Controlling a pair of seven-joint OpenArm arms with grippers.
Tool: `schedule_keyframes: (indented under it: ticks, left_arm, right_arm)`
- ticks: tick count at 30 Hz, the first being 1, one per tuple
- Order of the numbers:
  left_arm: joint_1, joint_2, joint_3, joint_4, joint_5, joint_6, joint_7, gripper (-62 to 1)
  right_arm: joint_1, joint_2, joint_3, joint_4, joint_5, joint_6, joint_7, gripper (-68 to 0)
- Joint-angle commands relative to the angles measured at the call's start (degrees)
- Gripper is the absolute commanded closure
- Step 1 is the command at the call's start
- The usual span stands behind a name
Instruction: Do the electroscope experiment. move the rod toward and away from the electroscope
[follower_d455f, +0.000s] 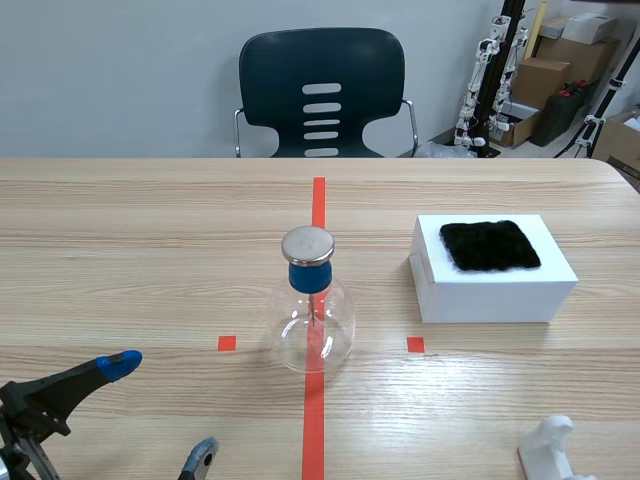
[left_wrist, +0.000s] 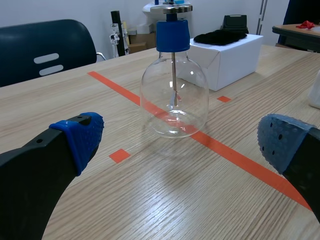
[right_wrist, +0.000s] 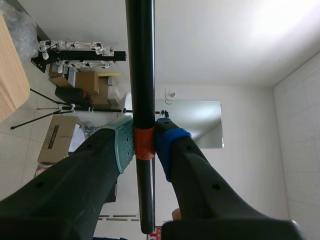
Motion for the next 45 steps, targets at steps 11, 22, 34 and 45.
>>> schedule_keyframes:
  ticks: [11,22,34,45]
  left_arm:
    - [0.0,0.0,-0.1,0.5,-0.3,-0.1,-0.8,-62.3]
    - [0.0,0.0,-0.1,0.5,-0.3,-0.1,-0.8,-62.3]
    - [0.0,0.0,-0.1,0.5,-0.3,-0.1,-0.8,-62.3]
    - [0.0,0.0,-0.1,0.5,-0.3,-0.1,-0.8,-62.3]
  right_arm:
    - [1.0,0.6,0.6,1.3,0.2,0.1,0.0,-1.5]
    - [1.0,0.7,0.5,1.3,-0.2,0.5,0.0,-1.5]
    - [1.4,0.6,-5.9,3.3,-2.7,0.4,-2.8,-1.5]
    - [1.9,0.6,-10.2,3.3,-3.7,-0.7,-3.5,-1.5]
